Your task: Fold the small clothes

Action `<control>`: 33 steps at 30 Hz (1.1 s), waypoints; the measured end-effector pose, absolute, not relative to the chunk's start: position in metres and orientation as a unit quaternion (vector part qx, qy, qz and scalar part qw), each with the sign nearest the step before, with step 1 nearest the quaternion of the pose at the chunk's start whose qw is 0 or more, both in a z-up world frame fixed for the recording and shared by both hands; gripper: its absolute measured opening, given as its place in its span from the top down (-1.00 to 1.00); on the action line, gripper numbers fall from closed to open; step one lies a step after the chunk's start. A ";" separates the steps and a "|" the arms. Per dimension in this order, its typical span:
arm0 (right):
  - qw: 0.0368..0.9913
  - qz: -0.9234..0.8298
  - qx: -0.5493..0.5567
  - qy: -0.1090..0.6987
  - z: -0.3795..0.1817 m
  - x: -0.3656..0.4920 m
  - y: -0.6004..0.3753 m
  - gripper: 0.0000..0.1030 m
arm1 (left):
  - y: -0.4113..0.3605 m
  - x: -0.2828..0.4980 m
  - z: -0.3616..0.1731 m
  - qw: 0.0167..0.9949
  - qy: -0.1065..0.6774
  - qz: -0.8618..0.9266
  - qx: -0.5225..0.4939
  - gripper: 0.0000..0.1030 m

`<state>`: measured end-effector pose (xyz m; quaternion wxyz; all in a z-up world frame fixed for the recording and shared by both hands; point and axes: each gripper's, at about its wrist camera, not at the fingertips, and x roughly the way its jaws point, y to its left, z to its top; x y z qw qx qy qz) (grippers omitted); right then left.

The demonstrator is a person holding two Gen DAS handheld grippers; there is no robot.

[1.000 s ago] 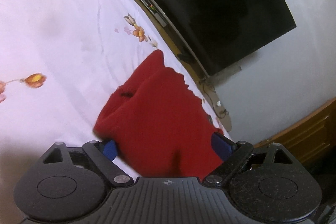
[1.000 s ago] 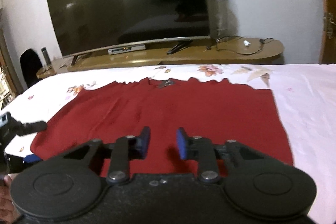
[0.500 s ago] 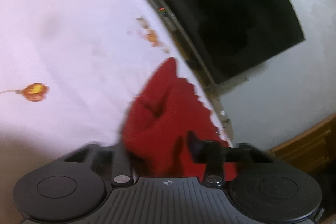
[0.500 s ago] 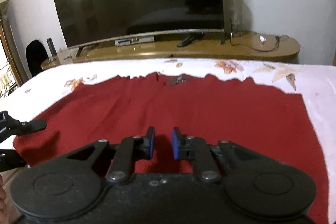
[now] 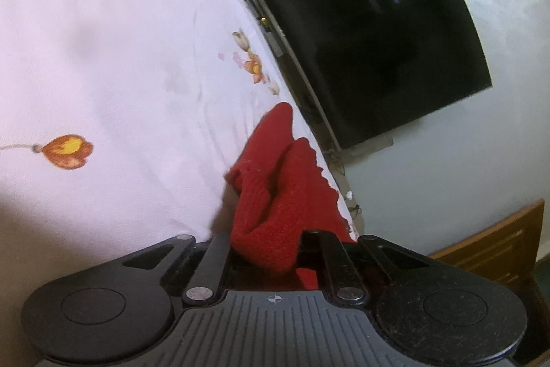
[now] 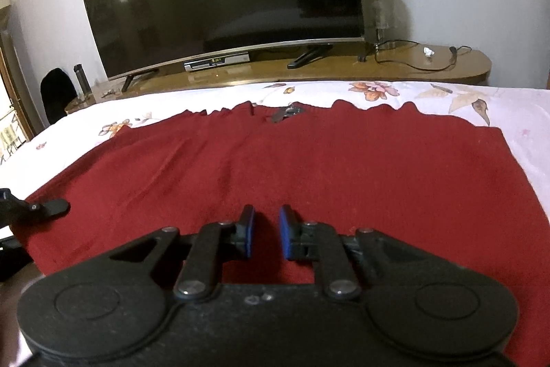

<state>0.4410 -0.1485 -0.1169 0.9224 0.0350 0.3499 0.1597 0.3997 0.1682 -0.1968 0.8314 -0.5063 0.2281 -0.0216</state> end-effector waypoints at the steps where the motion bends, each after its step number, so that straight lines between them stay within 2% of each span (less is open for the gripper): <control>1: 0.922 0.161 0.037 0.350 -0.117 0.441 -0.150 0.71 | 0.167 0.400 -0.195 0.835 0.227 -0.024 -0.500 0.82; 5: 0.922 0.163 0.043 0.348 -0.119 0.442 -0.154 0.74 | 0.165 0.402 -0.175 0.854 0.210 -0.054 -0.473 0.82; 10: 0.925 0.160 0.033 0.344 -0.120 0.440 -0.150 0.74 | 0.144 0.414 -0.122 0.873 0.178 -0.124 -0.436 0.82; 14: 0.923 0.159 0.045 0.347 -0.120 0.440 -0.152 0.74 | 0.105 0.432 -0.082 0.877 0.168 -0.206 -0.401 0.82; 19: 0.913 0.165 0.082 0.363 -0.116 0.446 -0.165 0.75 | 0.036 0.460 -0.069 0.861 0.201 -0.299 -0.358 0.82; 20: 0.912 0.158 0.099 0.366 -0.111 0.446 -0.174 0.70 | 0.021 0.466 -0.072 0.857 0.216 -0.311 -0.349 0.82; 22: 0.924 0.108 0.146 0.335 -0.100 0.432 -0.212 0.31 | -0.005 0.481 -0.085 0.843 0.251 -0.331 -0.341 0.82; 26: 0.906 0.040 0.276 0.320 -0.096 0.403 -0.310 0.16 | -0.065 0.505 -0.135 0.817 0.358 -0.341 -0.297 0.82; 27: 0.901 0.033 0.297 0.315 -0.095 0.396 -0.329 0.05 | -0.078 0.507 -0.146 0.818 0.379 -0.334 -0.276 0.82; 28: 0.896 0.029 0.316 0.311 -0.094 0.391 -0.344 -0.16 | -0.086 0.506 -0.155 0.820 0.387 -0.330 -0.261 0.82; 29: 0.890 0.025 0.334 0.309 -0.092 0.386 -0.358 -0.23 | -0.089 0.501 -0.154 0.826 0.379 -0.330 -0.256 0.81; 30: 0.884 0.025 0.354 0.303 -0.090 0.380 -0.372 -0.29 | -0.089 0.498 -0.149 0.830 0.377 -0.327 -0.249 0.61; 31: 0.880 0.031 0.369 0.297 -0.088 0.376 -0.380 -0.33 | -0.087 0.496 -0.141 0.827 0.380 -0.333 -0.247 0.33; 32: 0.877 0.038 0.381 0.291 -0.084 0.372 -0.388 -0.35 | -0.084 0.492 -0.132 0.822 0.378 -0.347 -0.246 -0.37; 33: 0.874 0.045 0.390 0.285 -0.082 0.368 -0.392 -0.39 | -0.077 0.485 -0.120 0.825 0.361 -0.361 -0.243 -0.82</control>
